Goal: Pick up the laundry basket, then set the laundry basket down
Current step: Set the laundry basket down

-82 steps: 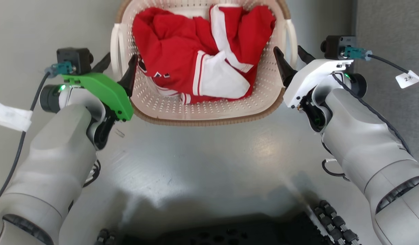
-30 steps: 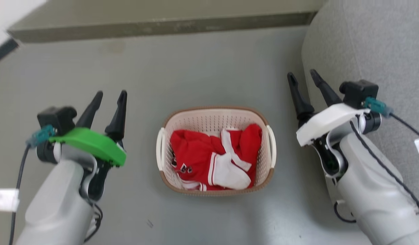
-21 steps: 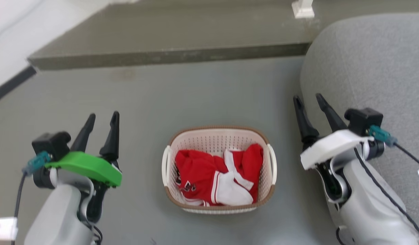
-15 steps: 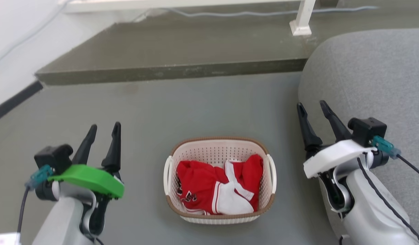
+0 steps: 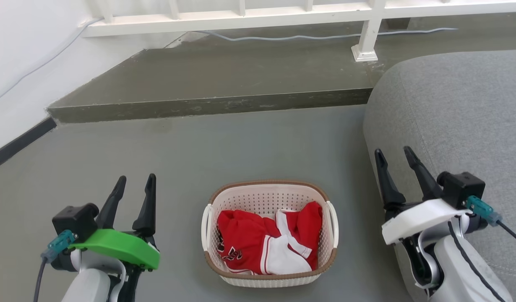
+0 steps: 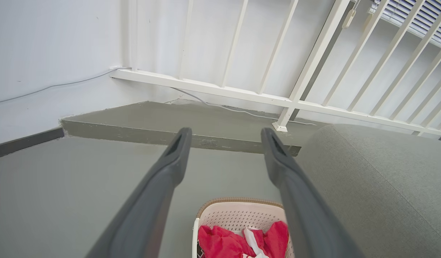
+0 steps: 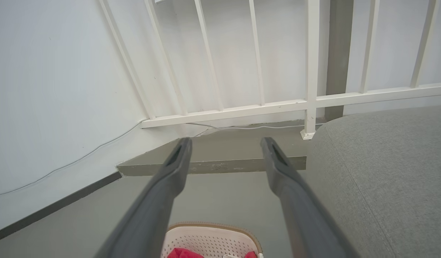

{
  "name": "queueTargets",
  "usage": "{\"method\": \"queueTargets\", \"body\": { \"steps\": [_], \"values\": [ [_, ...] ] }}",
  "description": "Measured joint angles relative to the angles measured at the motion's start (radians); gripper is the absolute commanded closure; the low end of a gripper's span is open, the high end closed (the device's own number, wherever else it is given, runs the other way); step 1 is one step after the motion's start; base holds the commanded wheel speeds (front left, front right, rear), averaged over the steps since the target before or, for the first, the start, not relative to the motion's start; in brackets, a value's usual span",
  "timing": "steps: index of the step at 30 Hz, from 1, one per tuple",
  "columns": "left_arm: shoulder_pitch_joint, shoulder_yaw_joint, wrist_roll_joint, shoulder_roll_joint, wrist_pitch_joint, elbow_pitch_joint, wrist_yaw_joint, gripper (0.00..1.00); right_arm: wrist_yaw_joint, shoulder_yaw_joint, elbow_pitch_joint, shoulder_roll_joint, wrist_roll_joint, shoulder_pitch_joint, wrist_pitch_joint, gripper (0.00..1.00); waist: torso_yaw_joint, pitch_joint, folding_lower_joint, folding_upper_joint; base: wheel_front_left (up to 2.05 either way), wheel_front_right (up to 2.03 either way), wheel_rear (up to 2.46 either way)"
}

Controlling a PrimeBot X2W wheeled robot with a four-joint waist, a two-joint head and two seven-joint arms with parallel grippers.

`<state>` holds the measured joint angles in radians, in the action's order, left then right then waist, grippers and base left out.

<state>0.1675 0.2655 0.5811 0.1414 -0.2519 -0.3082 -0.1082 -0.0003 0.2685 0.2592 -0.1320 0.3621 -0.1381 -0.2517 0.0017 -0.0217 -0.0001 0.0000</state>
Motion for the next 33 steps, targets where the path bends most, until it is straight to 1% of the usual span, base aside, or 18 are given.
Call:
{"method": "queueTargets", "body": {
  "steps": [11, 15, 22, 29, 33],
  "values": [
    [-0.040, -0.010, -0.050, -0.025, 0.000, 0.032, 0.000, 0.00, 0.012, -0.015, -0.028, 0.006, -0.025, 0.047, 0.000, 0.00, -0.003, 0.007, 0.0000, 0.0000, 0.00, 0.00, 0.00],
    [-0.051, -0.016, -0.058, -0.029, 0.000, 0.038, -0.001, 0.00, 0.013, -0.022, -0.037, 0.011, -0.036, 0.057, 0.000, 0.00, -0.003, 0.009, 0.0000, 0.0000, 0.00, 0.00, 0.00],
    [-0.069, -0.027, -0.065, -0.036, 0.000, 0.050, -0.002, 0.00, 0.025, -0.032, -0.048, 0.017, -0.054, 0.070, 0.000, 0.00, -0.004, 0.012, 0.0000, 0.0000, 0.00, 0.00, 0.00],
    [-0.077, -0.033, -0.067, -0.046, 0.000, 0.055, -0.005, 0.00, 0.027, -0.038, -0.052, 0.026, -0.060, 0.089, 0.000, 0.00, -0.006, 0.012, 0.0000, 0.0000, 0.00, 0.00, 0.00],
    [-0.086, -0.035, -0.068, -0.055, 0.000, 0.057, -0.006, 0.00, 0.035, -0.043, -0.056, 0.031, -0.066, 0.090, 0.000, 0.00, -0.007, 0.013, 0.0000, 0.0000, 0.00, 0.00, 0.00]
  ]
}}
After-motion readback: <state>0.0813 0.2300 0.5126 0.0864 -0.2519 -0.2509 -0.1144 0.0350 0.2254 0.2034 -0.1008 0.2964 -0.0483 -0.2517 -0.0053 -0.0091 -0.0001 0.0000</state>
